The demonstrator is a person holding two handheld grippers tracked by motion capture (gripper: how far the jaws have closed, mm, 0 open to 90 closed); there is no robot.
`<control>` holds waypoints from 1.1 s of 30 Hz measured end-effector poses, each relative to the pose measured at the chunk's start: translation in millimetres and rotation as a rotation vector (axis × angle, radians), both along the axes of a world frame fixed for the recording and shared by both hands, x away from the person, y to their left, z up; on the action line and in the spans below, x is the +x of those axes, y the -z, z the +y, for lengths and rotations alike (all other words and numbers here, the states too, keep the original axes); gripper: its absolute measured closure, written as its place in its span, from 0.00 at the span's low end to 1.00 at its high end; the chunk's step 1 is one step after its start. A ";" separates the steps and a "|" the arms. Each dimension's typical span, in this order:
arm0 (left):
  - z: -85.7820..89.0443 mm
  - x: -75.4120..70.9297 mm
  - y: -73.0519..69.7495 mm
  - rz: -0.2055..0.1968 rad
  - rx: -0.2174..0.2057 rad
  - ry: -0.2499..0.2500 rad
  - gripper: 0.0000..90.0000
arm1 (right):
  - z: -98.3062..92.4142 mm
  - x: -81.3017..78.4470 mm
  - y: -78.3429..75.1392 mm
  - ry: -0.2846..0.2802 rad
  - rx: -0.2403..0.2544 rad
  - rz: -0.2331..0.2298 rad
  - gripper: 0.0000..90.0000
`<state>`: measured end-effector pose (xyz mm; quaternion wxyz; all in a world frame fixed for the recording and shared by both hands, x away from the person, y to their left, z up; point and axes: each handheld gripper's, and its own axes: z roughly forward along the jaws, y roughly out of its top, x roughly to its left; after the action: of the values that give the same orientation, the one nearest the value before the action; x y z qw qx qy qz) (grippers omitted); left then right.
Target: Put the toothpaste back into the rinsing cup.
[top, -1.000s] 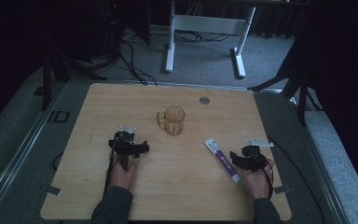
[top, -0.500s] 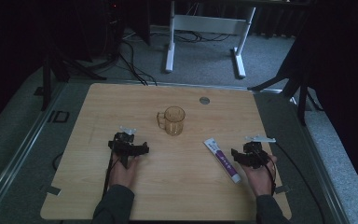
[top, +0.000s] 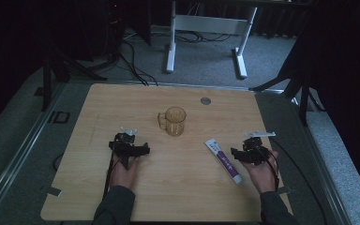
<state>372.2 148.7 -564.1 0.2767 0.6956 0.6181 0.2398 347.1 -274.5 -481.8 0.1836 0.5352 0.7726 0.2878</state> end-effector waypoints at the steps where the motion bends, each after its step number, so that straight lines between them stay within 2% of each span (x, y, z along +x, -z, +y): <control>1: 0.0 0.0 0.0 0.000 0.000 0.000 0.00 | 1.0 0.4 -0.9 -0.006 -0.003 0.003 0.49; 9: 0.0 0.0 0.0 0.000 0.000 0.000 0.00 | 8.5 4.0 -12.0 -0.071 -0.015 0.036 0.52; 16: 0.0 0.0 0.0 0.000 0.000 0.000 0.00 | 16.2 8.7 -18.5 -0.104 -0.040 0.067 0.52; 27: 0.0 0.0 0.0 0.000 0.000 0.000 0.00 | 24.4 12.9 -21.4 -0.129 -0.062 0.103 0.54; 33: 0.0 -0.1 0.0 0.000 0.000 0.000 0.00 | 27.1 16.0 -20.2 -0.147 -0.067 0.144 0.54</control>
<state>372.1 148.7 -564.1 0.2767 0.6956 0.6181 0.2398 363.1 -247.4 -461.6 0.1238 0.4900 0.8301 0.2355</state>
